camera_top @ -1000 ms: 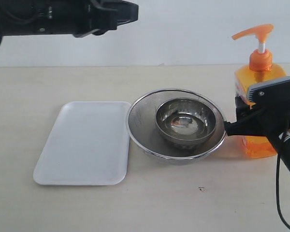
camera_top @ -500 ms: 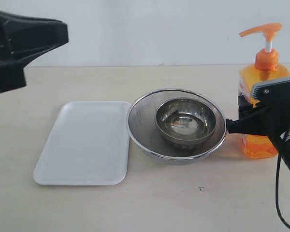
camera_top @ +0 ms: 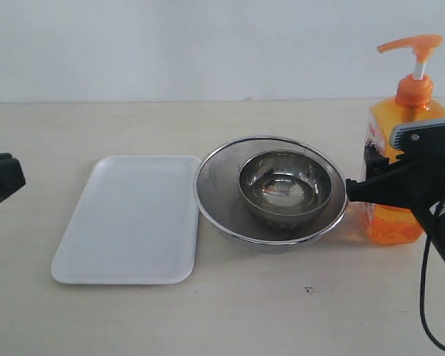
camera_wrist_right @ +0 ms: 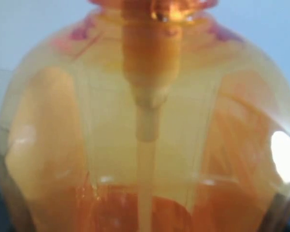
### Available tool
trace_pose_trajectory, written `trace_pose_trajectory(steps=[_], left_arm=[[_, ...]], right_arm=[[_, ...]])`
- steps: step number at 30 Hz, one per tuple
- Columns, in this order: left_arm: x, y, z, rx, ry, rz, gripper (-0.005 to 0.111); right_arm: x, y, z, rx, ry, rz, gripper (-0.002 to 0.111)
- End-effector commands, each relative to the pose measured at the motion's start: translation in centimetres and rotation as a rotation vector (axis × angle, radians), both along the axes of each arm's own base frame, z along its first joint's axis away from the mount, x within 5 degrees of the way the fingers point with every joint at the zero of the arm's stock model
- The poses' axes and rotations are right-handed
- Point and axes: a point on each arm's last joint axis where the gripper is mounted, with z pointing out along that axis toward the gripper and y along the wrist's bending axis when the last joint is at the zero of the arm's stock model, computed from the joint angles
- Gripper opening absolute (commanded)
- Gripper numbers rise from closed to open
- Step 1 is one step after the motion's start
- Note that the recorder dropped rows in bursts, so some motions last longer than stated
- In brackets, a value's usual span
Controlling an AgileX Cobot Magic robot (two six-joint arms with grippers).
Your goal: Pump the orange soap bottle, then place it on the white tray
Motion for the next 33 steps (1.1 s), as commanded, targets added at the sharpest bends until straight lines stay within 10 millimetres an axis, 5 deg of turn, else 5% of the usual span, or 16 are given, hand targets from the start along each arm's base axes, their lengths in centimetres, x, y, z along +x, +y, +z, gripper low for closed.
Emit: trace_pose_trajectory(steps=[1,14,33], left_arm=[[-1.0,0.8,-1.2,-0.056,0.023,0.050,0.005],[-4.0,2.3,-6.2,-0.124,0.012,0.083,0.005],[-5.3,3.1,-5.1,-0.217,-0.126,0.106,0.005]], right_arm=[[0.1,0.1,0.4,0.009,-0.020,0.007,0.000],[0.1,0.1,0.4,0.029,-0.019,0.003,0.000],[0.1,0.1,0.5,0.076,-0.027,-0.007,0.000]])
